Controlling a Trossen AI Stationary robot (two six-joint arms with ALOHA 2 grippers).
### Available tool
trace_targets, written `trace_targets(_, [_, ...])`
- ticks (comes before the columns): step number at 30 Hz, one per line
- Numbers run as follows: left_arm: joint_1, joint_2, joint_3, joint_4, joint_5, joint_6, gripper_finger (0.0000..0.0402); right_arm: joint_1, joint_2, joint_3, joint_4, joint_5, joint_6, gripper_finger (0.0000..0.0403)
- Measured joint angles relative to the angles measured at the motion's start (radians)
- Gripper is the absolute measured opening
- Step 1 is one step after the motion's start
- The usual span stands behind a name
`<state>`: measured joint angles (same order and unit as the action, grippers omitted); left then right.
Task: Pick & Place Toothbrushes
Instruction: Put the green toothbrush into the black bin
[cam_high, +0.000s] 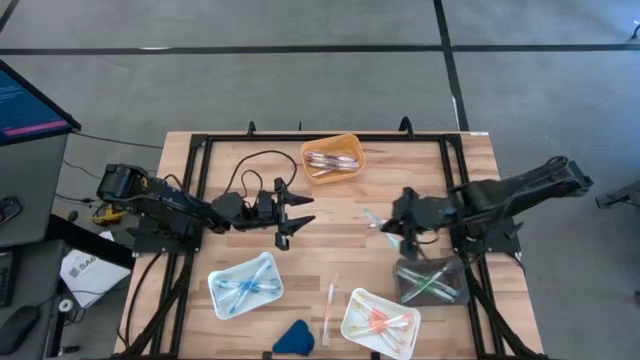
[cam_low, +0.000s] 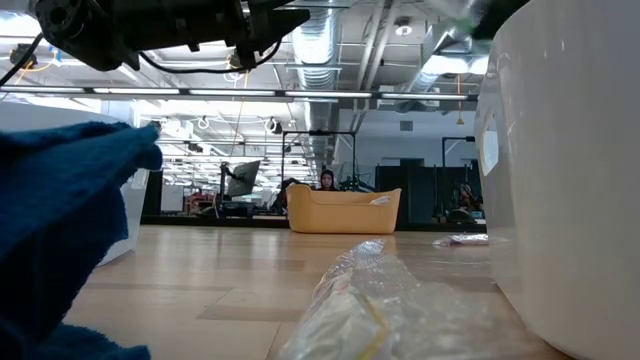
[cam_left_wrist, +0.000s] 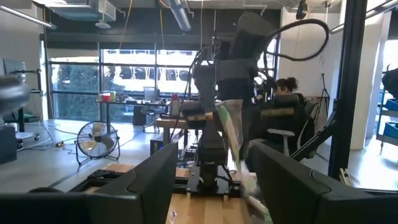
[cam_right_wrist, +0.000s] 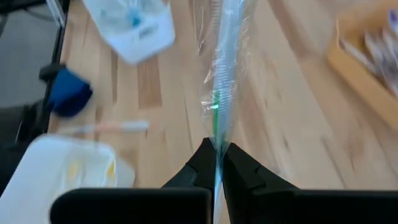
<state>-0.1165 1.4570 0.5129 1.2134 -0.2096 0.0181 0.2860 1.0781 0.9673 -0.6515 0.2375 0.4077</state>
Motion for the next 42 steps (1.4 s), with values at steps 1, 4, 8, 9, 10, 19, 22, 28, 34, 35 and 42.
trace_targets(1, [0.0,0.0,0.0,-0.002,0.0,0.0,0.0207,0.013,-0.023,0.007,-0.049,0.0,0.017,0.0006])
trace_targets(4, [0.0,0.0,0.0,-0.003,0.0,0.0,0.0205,0.062,-0.075,0.021,-0.181,0.001,0.082,0.0006])
trace_targets(8, [0.0,0.0,0.0,-0.003,-0.011,0.0,0.0202,0.146,-0.105,0.021,-0.298,0.005,0.23,0.0006])
trace_targets(9, [0.0,0.0,0.0,-0.003,-0.011,-0.001,0.0202,0.172,-0.103,0.021,-0.323,0.007,0.271,0.0006])
trace_targets(10, [0.0,0.0,0.0,-0.003,-0.012,-0.001,0.0202,0.201,-0.097,0.021,-0.349,0.01,0.316,0.0006])
trace_targets(19, [0.0,0.0,0.0,-0.01,-0.013,-0.027,0.0204,0.446,0.064,0.021,-0.416,0.01,0.492,0.0006])
trace_targets(22, [0.0,0.0,0.0,-0.01,-0.014,-0.034,0.0204,0.511,0.121,0.021,-0.442,-0.009,0.556,0.0006])
trace_targets(28, [0.0,0.0,0.0,-0.012,-0.016,-0.05,0.0204,0.611,0.192,0.021,-0.457,-0.027,0.623,0.0006])
trace_targets(34, [0.0,0.0,0.0,-0.012,-0.016,-0.05,0.0204,0.644,0.225,0.018,-0.458,-0.03,0.606,0.0006])
trace_targets(35, [0.0,0.0,0.0,-0.012,-0.016,-0.05,0.0204,0.643,0.226,0.012,-0.456,-0.03,0.607,0.0006])
trace_targets(42, [0.0,0.0,0.0,-0.012,-0.016,-0.05,0.0204,0.62,0.204,-0.133,-0.327,-0.142,0.653,0.0004])
